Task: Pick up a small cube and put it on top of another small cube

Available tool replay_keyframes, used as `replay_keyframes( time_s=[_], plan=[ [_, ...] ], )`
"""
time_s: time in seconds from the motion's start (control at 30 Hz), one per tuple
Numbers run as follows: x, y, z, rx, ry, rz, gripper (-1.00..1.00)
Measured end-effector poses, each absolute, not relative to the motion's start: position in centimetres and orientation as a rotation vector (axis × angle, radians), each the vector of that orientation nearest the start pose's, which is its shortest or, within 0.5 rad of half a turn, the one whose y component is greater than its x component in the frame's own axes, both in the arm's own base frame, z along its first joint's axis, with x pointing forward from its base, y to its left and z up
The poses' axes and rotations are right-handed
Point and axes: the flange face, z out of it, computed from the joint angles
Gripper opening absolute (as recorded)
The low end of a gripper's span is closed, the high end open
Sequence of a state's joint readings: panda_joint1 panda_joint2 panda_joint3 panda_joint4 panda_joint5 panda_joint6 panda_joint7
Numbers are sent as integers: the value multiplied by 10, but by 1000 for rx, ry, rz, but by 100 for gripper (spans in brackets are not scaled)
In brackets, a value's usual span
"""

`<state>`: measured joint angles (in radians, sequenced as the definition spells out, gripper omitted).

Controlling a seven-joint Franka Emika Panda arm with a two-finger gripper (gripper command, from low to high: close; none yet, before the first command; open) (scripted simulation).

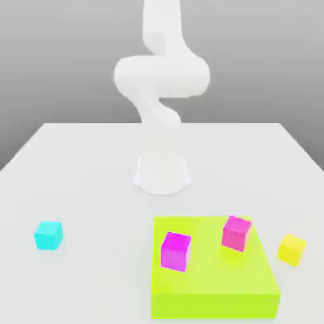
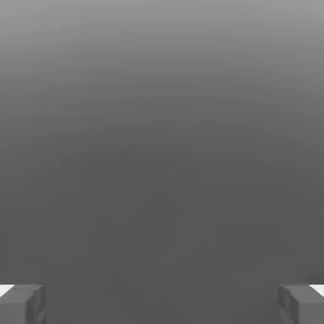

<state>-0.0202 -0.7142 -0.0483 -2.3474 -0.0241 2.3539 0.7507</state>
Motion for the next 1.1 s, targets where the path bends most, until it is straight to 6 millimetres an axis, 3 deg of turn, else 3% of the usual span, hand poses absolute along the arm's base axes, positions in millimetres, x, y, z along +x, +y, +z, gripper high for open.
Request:
replay_keyframes(
  time_s=[0.13, 0.3, 0.47, 0.6, 0.67, 0.73, 0.9, 0.93, 1.1],
  plan=[
    [416, -93, 568, -2627, 1149, -821, 0],
    [420, -164, 452, -2735, 1232, -617, 0],
    [384, -223, 339, -2803, 1302, -383, 0],
    [329, -260, 256, -2817, 1369, -181, 0],
    [299, -267, 218, -2823, 1373, -77, 0],
    [282, -271, 190, -2825, 1377, -20, 0],
    [276, -271, 139, -2829, 1375, -1, 0],
    [276, -271, 131, -2827, 1375, -1, -100],
    [276, -271, 131, -2826, 1375, 2, -100]
  ],
)
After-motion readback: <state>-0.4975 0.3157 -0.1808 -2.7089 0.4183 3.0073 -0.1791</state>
